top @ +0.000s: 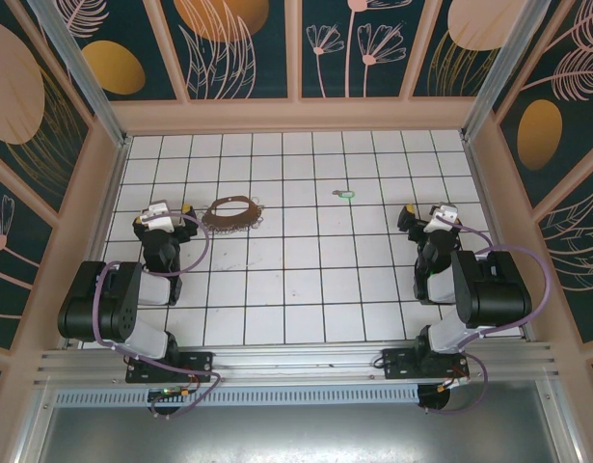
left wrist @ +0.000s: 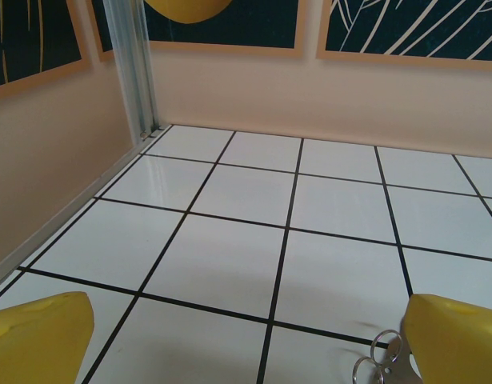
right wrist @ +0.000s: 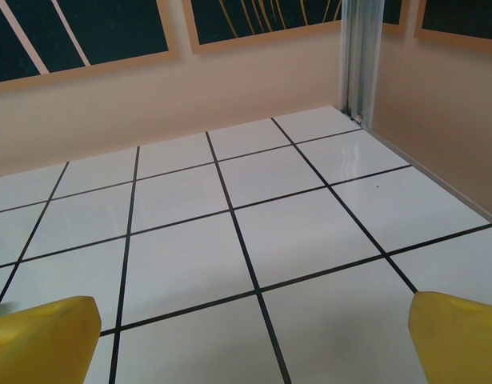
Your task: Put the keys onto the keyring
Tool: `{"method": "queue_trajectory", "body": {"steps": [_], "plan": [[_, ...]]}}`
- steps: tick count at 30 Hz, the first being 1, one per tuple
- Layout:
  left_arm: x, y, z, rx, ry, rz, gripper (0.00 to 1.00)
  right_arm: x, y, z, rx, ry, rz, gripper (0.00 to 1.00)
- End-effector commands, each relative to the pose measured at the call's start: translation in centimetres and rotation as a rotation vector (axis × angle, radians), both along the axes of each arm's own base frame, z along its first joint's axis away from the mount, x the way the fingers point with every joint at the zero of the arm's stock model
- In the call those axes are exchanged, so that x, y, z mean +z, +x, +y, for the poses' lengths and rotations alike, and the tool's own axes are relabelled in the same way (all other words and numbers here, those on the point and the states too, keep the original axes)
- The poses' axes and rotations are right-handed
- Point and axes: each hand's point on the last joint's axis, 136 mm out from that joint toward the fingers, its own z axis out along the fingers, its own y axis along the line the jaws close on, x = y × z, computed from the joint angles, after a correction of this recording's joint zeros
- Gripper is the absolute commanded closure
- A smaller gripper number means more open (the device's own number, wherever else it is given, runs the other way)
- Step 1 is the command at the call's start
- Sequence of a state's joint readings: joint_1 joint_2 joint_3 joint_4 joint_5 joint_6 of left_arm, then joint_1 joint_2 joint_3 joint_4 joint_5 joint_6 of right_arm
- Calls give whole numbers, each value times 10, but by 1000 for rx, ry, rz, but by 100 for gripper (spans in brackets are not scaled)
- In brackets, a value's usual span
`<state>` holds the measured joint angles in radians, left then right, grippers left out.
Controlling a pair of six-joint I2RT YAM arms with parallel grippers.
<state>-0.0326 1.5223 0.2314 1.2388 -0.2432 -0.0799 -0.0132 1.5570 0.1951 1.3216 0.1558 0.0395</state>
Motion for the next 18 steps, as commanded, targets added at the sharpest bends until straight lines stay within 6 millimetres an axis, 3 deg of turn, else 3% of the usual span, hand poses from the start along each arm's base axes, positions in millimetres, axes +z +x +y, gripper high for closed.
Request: {"method": "queue_trajectory", "body": {"steps": [1, 7, 9, 14, 18], "plan": [[11, 0, 1, 2, -14, -51, 1, 9, 0, -1, -3, 15, -42, 1], [15, 10, -5, -36, -4, 11, 1, 14, 1, -1, -1, 15, -45, 1], [26, 17, -5, -32, -12, 34, 1, 15, -1, 0, 0, 14, -51, 1], [53, 10, -7, -33, -72, 41, 1, 25, -3, 7, -17, -39, -55, 1], [79, 2, -24, -120, -159, 22, 1, 41, 6, 19, 17, -71, -22, 1]]}}
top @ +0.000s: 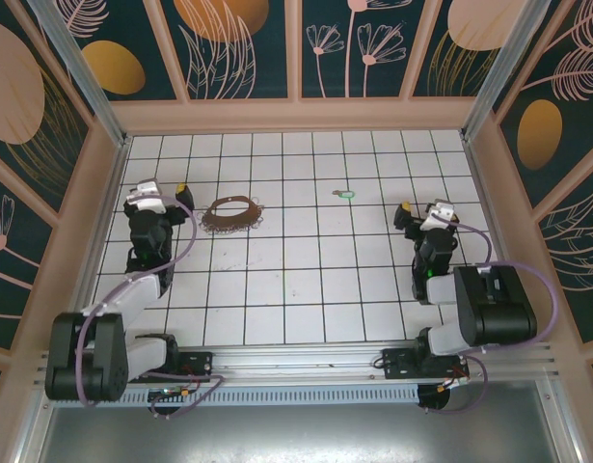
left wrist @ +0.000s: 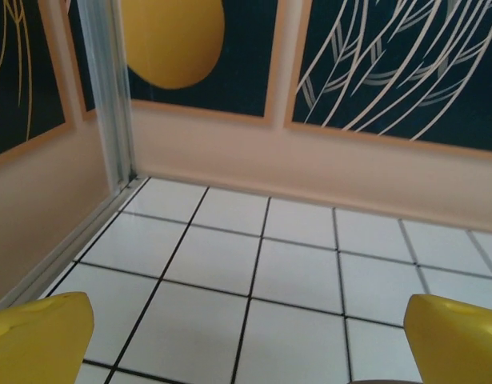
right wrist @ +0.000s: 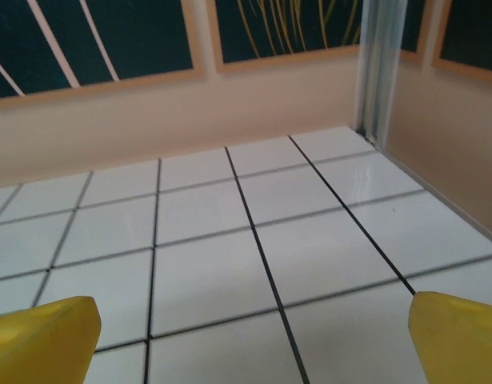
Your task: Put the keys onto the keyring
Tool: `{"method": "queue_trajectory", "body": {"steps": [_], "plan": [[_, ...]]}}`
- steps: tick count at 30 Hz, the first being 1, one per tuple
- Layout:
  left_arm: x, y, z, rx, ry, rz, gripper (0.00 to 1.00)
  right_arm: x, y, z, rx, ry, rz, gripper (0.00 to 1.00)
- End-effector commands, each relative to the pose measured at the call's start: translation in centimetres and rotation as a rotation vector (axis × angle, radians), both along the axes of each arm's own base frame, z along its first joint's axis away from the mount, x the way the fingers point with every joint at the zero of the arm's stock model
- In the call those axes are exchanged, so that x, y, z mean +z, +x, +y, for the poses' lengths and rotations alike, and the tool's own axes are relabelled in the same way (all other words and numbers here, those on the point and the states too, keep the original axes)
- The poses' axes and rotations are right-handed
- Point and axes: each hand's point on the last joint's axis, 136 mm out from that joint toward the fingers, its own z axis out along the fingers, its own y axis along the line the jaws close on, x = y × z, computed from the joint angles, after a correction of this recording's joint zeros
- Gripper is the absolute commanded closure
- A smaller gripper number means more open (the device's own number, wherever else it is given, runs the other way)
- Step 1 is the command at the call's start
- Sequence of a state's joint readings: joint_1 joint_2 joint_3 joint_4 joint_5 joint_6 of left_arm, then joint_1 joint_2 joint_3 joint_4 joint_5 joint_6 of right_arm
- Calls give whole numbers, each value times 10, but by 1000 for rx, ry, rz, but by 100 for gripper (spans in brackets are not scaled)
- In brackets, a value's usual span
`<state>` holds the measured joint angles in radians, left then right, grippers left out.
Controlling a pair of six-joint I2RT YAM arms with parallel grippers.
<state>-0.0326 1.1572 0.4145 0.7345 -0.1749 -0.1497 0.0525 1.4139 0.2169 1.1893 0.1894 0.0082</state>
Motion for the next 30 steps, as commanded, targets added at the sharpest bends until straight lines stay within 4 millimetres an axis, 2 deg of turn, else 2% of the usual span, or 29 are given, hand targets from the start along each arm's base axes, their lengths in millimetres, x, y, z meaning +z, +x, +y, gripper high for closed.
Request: {"method": "queue_trajectory", "body": {"steps": [1, 3, 5, 7, 10, 14, 19, 23, 26, 29, 30], "plan": [[-2, -5, -21, -110, -113, 81, 1, 16, 10, 3, -15, -28, 30, 1], [1, -5, -33, -164, -219, 118, 1, 16, 15, 11, 10, -7, 91, 1], [-7, -3, -45, -197, -329, 209, 1, 18, 15, 26, 51, 3, 149, 1], [-15, -3, -67, -294, -366, 293, 1, 26, 9, 44, 94, 12, 173, 1], [-16, -4, -91, -387, -389, 328, 1, 32, -5, 69, 172, 84, 222, 1], [-18, 3, -107, -421, -422, 354, 1, 32, -20, 98, 273, 151, 289, 1], [-53, 25, -122, -414, -410, 500, 1, 26, -33, 136, 375, 162, 349, 1], [-86, 40, -139, -410, -356, 631, 1, 14, -36, 145, 400, 166, 387, 1], [-104, 48, -145, -398, -314, 697, 1, 8, -39, 149, 431, 163, 383, 1], [-112, 59, -151, -392, -296, 720, 1, 4, -39, 156, 471, 170, 377, 1], [-112, 62, -152, -391, -295, 716, 1, 3, -41, 165, 515, 185, 382, 1]]}}
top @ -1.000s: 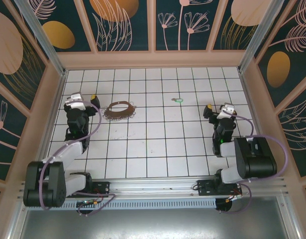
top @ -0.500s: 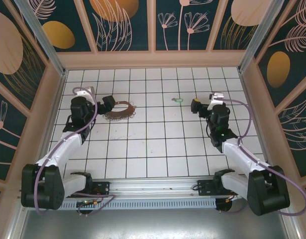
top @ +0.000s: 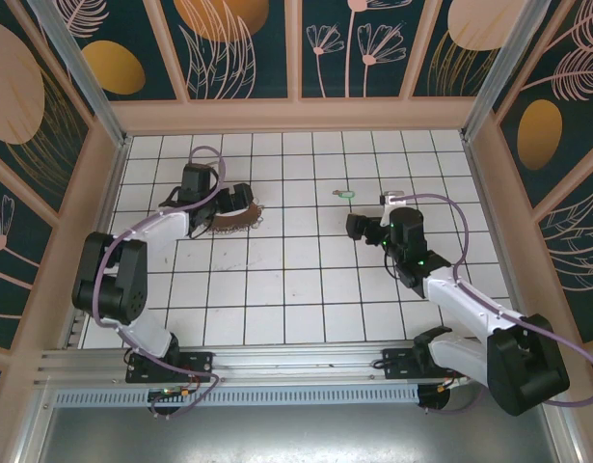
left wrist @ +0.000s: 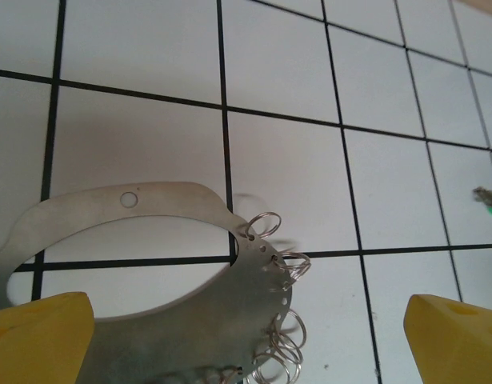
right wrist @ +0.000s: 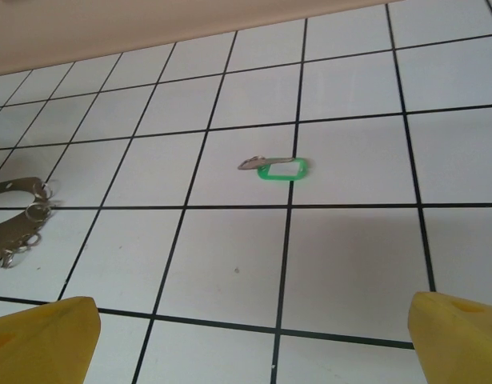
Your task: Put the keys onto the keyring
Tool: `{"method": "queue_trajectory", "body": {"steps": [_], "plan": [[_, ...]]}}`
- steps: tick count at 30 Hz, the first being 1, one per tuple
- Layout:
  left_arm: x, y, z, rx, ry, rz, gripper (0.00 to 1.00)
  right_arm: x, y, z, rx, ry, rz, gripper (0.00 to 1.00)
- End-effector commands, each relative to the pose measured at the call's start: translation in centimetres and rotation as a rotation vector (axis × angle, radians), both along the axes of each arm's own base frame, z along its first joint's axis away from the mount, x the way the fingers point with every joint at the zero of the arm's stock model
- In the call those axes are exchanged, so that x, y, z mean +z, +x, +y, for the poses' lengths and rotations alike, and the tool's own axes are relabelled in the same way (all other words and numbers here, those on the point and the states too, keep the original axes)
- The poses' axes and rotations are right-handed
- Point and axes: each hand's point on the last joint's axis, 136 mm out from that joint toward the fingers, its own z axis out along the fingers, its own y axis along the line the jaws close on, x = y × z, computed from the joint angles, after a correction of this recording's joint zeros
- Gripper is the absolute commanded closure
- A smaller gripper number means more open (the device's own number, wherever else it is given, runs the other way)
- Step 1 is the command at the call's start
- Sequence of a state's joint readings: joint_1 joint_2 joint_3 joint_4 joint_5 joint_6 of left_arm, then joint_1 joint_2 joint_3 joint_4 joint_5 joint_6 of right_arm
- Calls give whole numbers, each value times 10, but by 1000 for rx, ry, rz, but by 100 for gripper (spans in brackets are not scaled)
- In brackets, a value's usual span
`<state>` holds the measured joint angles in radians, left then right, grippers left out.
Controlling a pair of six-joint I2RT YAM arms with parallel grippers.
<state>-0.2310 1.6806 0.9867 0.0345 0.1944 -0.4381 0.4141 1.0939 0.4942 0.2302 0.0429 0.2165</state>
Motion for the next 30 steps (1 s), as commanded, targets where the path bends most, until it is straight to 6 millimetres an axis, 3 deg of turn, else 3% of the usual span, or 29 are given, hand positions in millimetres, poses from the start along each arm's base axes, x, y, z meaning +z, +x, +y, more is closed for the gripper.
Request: {"method": "queue_trajectory", "body": {"steps": [1, 14, 24, 30], "plan": [[-17, 8, 1, -2, 57, 44, 1, -4, -2, 20, 87, 56, 5, 1], [-70, 21, 3, -21, 163, 168, 2, -13, -2, 44, 209, 86, 19, 1], [-91, -1, 0, -44, 156, 226, 2, -8, 2, 50, 243, 75, 14, 1], [-92, -16, -2, -47, 140, 236, 3, -7, 2, 50, 248, 82, 12, 1]]}}
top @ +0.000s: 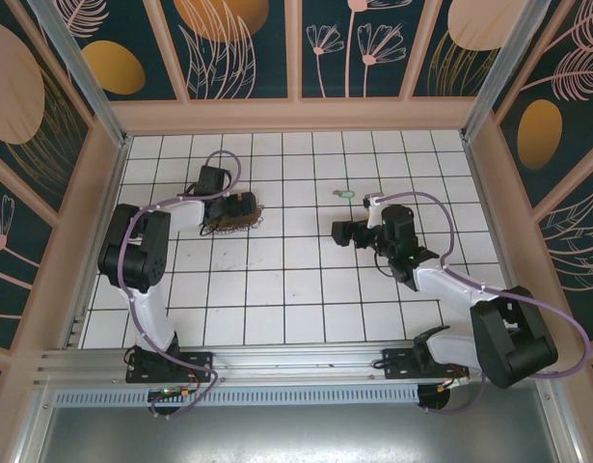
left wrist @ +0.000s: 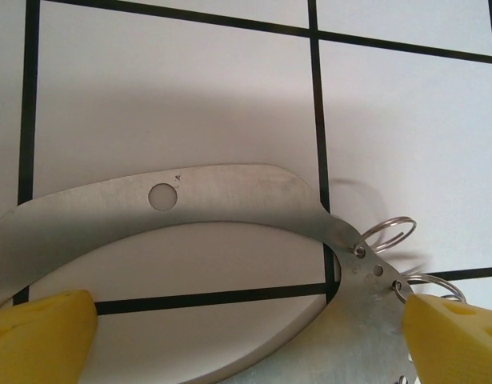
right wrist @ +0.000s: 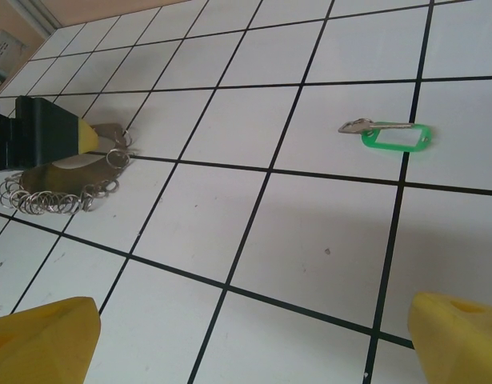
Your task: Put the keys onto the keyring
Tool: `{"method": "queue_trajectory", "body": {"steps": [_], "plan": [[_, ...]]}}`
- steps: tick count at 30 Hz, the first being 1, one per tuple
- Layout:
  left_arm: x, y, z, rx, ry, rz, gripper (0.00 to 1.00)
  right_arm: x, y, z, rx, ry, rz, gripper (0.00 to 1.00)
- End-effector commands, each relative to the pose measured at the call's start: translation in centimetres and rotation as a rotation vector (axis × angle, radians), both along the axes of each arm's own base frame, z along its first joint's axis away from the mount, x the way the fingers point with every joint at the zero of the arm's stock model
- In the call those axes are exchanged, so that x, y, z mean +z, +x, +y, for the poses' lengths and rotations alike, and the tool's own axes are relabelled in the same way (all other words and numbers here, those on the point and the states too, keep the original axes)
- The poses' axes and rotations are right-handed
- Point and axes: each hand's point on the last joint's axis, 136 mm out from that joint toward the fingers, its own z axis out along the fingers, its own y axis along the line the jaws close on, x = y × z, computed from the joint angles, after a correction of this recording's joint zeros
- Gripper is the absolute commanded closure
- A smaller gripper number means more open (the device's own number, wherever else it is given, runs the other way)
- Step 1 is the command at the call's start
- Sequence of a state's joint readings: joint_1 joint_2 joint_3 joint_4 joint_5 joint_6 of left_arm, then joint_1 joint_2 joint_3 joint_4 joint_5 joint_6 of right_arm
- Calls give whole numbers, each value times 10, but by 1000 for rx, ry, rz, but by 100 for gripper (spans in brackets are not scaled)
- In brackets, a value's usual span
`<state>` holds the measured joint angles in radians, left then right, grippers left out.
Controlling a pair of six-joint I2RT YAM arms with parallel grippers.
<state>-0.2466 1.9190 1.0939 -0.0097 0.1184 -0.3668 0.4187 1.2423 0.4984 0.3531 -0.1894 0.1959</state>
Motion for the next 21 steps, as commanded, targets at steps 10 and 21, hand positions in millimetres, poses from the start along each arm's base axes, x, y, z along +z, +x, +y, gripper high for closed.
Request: {"method": "queue_trajectory", "body": {"steps": [10, 21], "plan": [[-20, -48, -15, -39, -27, 117, 4, 18, -3, -5, 5, 35, -48, 1], [-16, -81, -28, -61, -75, 134, 6, 23, -13, -20, -26, 33, -53, 1]]}}
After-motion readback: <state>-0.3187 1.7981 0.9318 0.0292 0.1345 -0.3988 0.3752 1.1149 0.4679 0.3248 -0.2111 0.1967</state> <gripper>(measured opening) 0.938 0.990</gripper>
